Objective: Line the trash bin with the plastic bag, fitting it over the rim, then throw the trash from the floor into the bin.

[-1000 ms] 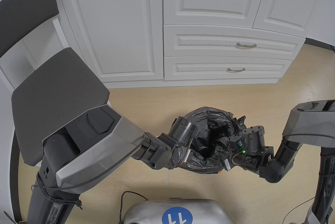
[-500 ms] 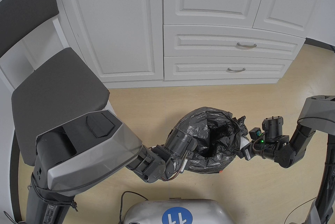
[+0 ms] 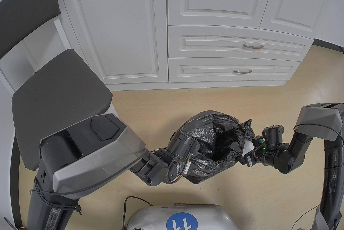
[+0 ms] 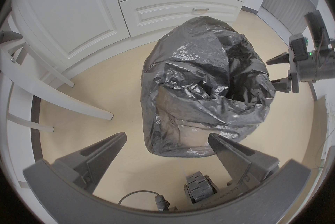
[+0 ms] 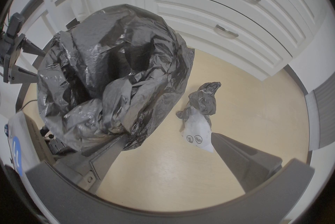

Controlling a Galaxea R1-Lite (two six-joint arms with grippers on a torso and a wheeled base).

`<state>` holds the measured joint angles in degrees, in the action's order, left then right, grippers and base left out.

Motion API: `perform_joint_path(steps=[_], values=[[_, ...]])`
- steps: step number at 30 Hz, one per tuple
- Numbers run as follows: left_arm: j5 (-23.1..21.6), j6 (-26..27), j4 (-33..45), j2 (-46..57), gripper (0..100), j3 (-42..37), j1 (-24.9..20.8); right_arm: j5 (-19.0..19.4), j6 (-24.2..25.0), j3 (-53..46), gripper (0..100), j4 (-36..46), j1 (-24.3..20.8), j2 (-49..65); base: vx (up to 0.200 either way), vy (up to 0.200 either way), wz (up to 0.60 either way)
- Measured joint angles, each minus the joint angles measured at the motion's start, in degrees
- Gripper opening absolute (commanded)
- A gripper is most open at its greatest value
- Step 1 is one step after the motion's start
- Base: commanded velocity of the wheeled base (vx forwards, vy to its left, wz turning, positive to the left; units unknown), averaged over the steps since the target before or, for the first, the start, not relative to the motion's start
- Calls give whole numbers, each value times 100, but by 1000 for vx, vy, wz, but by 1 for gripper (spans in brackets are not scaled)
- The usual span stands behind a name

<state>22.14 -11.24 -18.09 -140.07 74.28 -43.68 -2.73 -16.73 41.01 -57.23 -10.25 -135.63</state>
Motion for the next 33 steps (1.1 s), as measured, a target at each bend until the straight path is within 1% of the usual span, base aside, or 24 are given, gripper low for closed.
perform_joint_path(steps=[3,8,13,15,19,23,28,33], values=[[0,7,2,-83,100,133,115,0,156,141,100,-158,0,-172,0,0,0],[-9,7,2,-179,100,243,250,9,206,234,100,-356,6,-351,0,0,0],[-28,-9,0,-54,100,4,280,9,195,149,100,-372,0,-340,0,0,0],[-79,-2,2,84,100,-156,280,2,134,30,100,-372,-24,-274,0,0,0],[-268,43,26,545,100,-400,272,-2,-205,-424,100,-369,-146,46,0,0,0],[-389,177,63,845,100,-440,289,-9,-443,-846,100,-367,-350,446,0,0,0],[-397,374,129,801,100,59,389,-9,-535,-1176,100,-356,-540,887,0,0,0],[-317,486,266,402,100,800,664,-9,-572,-1334,100,-347,-595,1168,0,0,0]])
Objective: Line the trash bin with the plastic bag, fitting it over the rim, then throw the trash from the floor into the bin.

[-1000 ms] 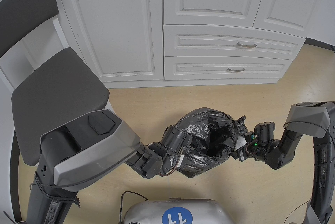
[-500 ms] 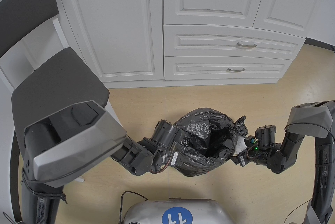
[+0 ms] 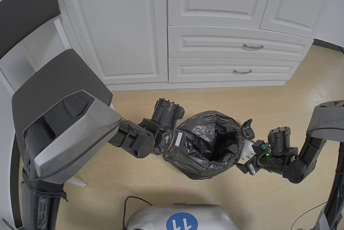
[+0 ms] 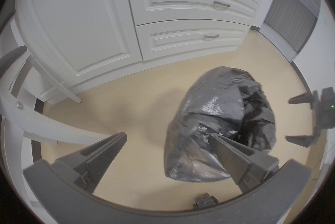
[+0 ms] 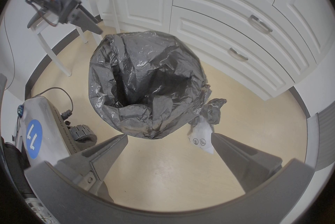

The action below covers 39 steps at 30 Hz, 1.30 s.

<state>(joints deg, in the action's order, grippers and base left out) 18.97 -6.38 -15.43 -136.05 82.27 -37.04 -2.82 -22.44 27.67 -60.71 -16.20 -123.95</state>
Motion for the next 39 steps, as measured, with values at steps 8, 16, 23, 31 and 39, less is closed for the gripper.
perform_joint_path(steps=[8,16,23,31,39], values=[[33,50,30,-452,100,466,394,165,-18,160,100,48,560,50,0,0,0],[16,77,44,-824,100,850,611,449,-11,402,100,85,1207,48,0,0,0],[10,50,-16,-963,100,997,680,557,-11,540,100,99,1557,55,0,0,0],[-1,90,68,-508,100,680,622,631,-5,619,100,204,1752,91,0,0,0],[-123,94,82,-144,100,282,324,640,4,769,100,318,1865,46,0,0,0]])
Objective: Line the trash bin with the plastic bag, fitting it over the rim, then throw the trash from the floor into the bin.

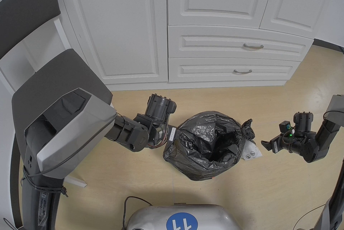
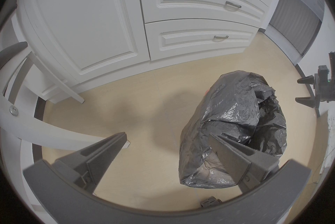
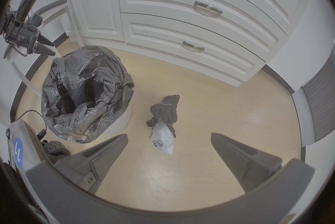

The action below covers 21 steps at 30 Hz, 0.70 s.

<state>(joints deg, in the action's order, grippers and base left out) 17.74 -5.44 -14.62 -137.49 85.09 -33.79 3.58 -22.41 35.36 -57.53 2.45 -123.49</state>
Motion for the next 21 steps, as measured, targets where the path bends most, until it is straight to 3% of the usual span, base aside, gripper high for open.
perform_joint_path(steps=[6,21], values=[[-1,-44,-57,-149,100,-80,-90,0,2,57,100,2,46,-104,0,0,0],[-52,-219,-87,-734,100,247,257,0,29,435,100,238,250,-507,0,0,0]])
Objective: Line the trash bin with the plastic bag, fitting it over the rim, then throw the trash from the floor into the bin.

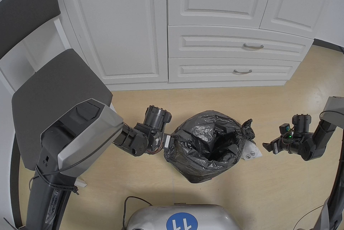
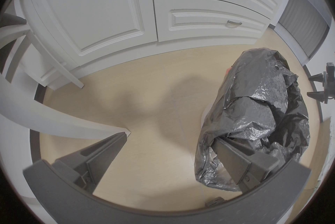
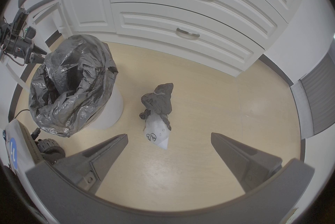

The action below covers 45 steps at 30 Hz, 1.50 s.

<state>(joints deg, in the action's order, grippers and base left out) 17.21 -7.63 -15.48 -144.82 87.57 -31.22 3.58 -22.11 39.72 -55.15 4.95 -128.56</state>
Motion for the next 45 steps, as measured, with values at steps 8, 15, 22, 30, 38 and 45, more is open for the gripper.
perform_joint_path(steps=[8,15,22,30,38,45], values=[[-77,-82,16,-366,100,441,-11,0,162,276,100,9,102,-294,0,0,0],[-74,-180,71,-837,100,955,-9,5,649,675,100,17,128,-674,0,0,0],[-68,-323,71,-1000,100,1062,0,57,1011,766,100,13,-2,-707,0,0,0],[-55,-307,66,-280,100,166,88,66,1040,683,100,13,-123,-549,0,0,0],[-250,165,378,811,100,-199,-11,66,1059,479,100,2,-399,-388,0,0,0],[-350,362,900,1003,100,588,-317,62,1063,479,100,2,-421,-443,0,0,0]])
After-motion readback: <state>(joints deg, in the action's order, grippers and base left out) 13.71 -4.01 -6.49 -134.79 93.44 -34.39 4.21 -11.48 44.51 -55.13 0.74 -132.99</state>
